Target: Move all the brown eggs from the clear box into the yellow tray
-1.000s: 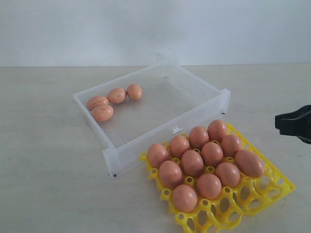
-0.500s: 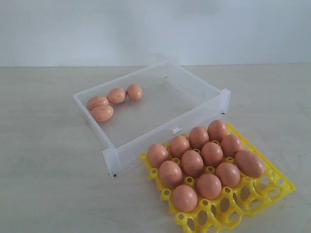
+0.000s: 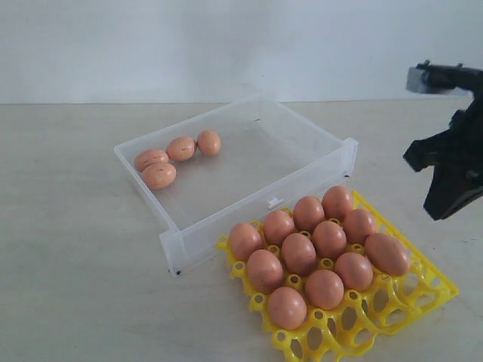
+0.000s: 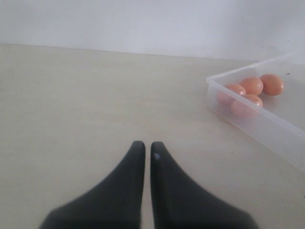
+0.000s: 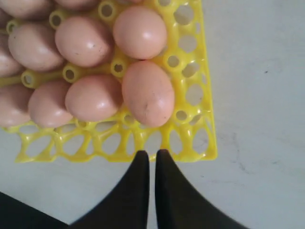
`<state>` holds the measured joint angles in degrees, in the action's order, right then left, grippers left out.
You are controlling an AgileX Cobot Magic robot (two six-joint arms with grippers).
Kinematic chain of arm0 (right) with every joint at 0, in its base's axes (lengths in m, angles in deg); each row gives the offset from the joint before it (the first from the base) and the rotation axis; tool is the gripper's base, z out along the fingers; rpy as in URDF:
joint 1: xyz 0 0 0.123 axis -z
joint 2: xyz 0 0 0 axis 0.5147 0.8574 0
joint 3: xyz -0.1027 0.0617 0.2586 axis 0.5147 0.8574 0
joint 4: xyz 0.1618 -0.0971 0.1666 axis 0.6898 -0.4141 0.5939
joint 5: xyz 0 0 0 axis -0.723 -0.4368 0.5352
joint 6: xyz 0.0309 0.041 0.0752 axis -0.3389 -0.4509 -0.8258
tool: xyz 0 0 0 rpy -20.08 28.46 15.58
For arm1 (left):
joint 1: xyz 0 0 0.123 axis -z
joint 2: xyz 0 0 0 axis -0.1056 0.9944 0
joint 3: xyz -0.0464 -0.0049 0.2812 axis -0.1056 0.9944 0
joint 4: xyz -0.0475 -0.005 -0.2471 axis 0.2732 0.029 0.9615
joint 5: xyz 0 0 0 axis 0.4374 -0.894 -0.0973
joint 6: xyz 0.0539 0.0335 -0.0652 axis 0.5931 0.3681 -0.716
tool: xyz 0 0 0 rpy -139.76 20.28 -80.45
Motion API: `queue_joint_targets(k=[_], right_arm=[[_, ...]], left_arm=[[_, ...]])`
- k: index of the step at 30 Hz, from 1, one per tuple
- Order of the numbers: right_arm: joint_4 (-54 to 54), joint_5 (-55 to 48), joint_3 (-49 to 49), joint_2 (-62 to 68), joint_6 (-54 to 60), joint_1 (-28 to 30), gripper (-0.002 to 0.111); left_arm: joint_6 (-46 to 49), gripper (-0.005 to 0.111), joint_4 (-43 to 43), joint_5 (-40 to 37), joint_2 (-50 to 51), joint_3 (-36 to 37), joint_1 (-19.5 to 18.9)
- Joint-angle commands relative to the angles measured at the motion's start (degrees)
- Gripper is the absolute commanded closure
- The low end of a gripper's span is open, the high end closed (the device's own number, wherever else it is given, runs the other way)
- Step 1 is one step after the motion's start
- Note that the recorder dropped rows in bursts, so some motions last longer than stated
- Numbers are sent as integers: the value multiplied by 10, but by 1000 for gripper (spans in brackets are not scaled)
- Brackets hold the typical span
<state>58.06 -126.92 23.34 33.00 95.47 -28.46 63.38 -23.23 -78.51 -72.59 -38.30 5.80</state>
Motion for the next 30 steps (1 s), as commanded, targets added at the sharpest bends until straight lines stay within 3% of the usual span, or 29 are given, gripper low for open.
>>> queue_joint_targets(k=[1, 8, 30], right_arm=[[-13, -5, 9, 12, 8, -36, 109], [-49, 22, 10, 28, -9, -44, 109], [-17, 58, 34, 115, 12, -44, 109]], left_arm=[[-1, 103, 1, 2, -2, 1, -2], [-1, 103, 1, 2, -2, 1, -2], [-1, 103, 1, 2, -2, 1, -2]])
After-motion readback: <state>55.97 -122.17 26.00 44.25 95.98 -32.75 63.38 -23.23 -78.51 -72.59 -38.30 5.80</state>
